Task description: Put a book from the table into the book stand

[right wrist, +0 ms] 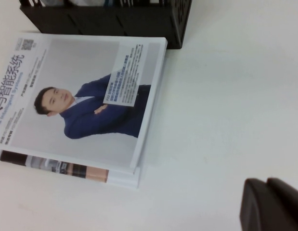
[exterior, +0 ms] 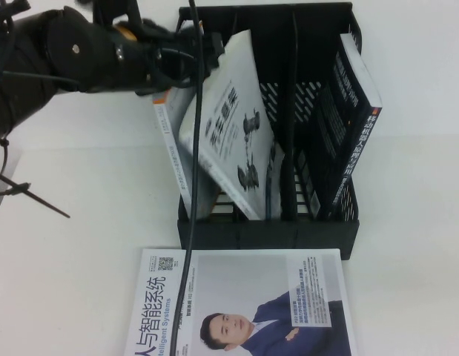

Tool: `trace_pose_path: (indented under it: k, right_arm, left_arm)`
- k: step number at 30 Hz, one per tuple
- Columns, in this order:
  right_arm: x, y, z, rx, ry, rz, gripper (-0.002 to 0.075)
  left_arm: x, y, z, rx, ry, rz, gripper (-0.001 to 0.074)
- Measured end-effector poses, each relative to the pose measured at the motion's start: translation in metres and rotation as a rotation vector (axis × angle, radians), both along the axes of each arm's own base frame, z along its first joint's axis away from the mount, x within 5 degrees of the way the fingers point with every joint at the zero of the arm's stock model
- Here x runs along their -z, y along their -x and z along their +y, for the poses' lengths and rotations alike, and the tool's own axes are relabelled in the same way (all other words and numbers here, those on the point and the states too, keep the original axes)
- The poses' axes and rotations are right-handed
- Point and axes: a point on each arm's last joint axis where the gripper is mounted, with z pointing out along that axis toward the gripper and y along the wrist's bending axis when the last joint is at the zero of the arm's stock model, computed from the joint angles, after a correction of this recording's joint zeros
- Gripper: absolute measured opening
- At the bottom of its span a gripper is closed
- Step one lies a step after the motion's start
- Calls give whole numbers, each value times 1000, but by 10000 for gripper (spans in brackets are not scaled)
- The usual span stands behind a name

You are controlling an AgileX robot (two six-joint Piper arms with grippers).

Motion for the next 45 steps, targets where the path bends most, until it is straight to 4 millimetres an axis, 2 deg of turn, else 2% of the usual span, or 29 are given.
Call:
trace_pose_path:
  k: [3, 6, 9, 12, 16, 21, 24, 27, 30, 34, 38, 41, 45]
  right_arm:
    - [0, 0, 1, -1, -8, -3, -1]
    - [0, 0, 1, -3, -12, 0, -1]
    - [0, 0, 1, -15, -1, -5, -1]
    - [-1, 0, 1, -42, 17, -25, -1]
    - [-3, -1, 2, -70, 34, -54, -1]
    - [-18, 2, 1, -166, 92, -148, -1]
    - [-27, 4, 0, -229, 126, -204, -1]
    - [-32, 6, 0, -278, 157, -246, -1]
    - [-37, 5, 1, -315, 167, -326, -1]
    - [-49, 5, 1, -313, 141, -490, -1]
    - [-54, 0, -5, -221, 149, -538, -1]
    - [-44, -4, -10, -127, 158, -515, -1]
    - [-12, -11, -17, -27, 217, -466, -1]
  left_arm:
    - [-4, -3, 1, 2, -27, -76, 501]
    - [-11, -2, 2, 0, -38, -133, 494]
    - [-27, 5, 6, 11, -58, -203, 430]
    - [-56, 20, 12, 32, -97, -310, 293]
    - [-99, 56, 27, 56, -173, -482, 77]
    - [-148, 118, 51, 63, -194, -629, 10]
    - [-162, 159, 64, 106, -210, -622, 4]
    - [-154, 184, 72, 150, -225, -564, 1]
    - [-133, 192, 75, 165, -244, -522, 1]
    - [-81, 190, 75, 159, -231, -432, 1]
    - [-31, 196, 81, 113, -223, -434, 1]
    - [-2, 213, 90, 83, -241, -488, 1]
    - [23, 232, 96, 89, -251, -509, 1]
